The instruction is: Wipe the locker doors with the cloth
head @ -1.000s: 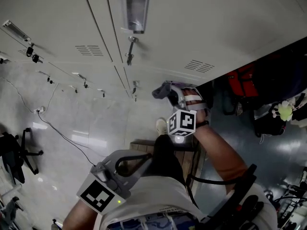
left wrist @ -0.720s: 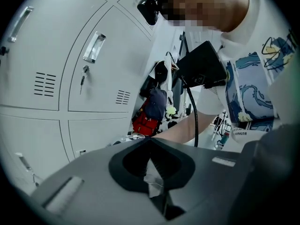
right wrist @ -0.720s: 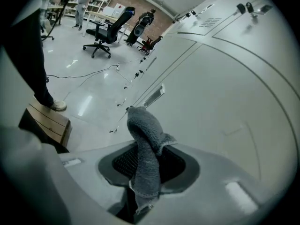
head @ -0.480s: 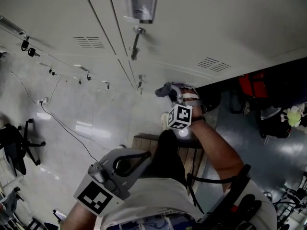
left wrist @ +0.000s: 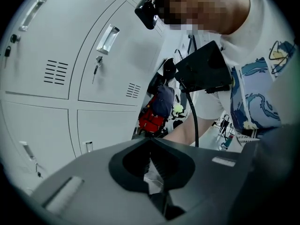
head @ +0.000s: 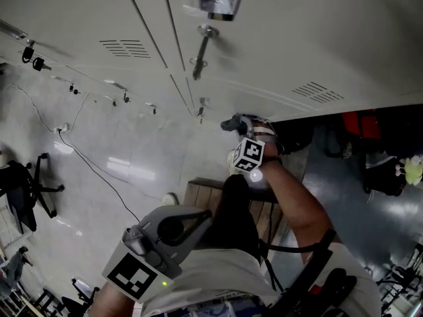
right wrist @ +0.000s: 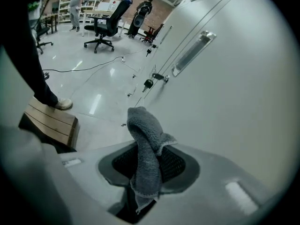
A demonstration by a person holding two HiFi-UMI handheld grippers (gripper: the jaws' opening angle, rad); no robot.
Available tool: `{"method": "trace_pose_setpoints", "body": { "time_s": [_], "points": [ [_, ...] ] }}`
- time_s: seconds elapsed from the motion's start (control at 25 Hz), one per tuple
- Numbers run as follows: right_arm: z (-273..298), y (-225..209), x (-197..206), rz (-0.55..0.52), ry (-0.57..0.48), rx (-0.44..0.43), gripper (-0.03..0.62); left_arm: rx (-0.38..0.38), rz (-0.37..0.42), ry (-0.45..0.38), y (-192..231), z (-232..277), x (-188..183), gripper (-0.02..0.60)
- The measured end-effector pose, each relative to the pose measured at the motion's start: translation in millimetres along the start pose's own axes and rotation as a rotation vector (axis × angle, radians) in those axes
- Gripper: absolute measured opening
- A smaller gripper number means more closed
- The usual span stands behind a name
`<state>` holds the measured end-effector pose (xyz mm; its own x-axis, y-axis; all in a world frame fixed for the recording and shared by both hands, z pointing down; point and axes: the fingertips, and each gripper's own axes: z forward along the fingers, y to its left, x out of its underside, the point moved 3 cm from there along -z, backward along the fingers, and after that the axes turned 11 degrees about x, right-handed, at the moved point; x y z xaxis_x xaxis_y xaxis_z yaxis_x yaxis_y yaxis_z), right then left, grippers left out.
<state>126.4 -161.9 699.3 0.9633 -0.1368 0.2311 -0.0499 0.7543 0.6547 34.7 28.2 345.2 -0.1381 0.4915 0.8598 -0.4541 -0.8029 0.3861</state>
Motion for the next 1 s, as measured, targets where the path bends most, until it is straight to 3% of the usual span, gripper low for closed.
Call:
{"method": "trace_pose_setpoints", "body": {
  "time_s": [0.36, 0.64, 0.84, 1.0],
  "points": [
    [36.3, 31.1, 7.6, 0.005, 0.013, -0.069, 0.111, -0.045, -0.015, 0.012, 14.4, -7.4, 5.7, 0.002],
    [46.6, 41.4, 15.6, -0.001, 0.044, -0.119, 0.112, -0.039, -0.010, 0.001, 13.6, -2.6, 3.9, 0.002],
    [5.5, 26.7, 5.1, -0.007, 0.016, -0.124, 0.112, -0.008, 0.017, -0.029, 3.5, -3.3, -5.9, 0.002],
    [-61.0, -9.2, -17.0, 0.015, -0.039, -0.069, 0.112, 0.037, 0.063, -0.056, -9.1, -8.1, -14.7, 0.002]
  ]
}}
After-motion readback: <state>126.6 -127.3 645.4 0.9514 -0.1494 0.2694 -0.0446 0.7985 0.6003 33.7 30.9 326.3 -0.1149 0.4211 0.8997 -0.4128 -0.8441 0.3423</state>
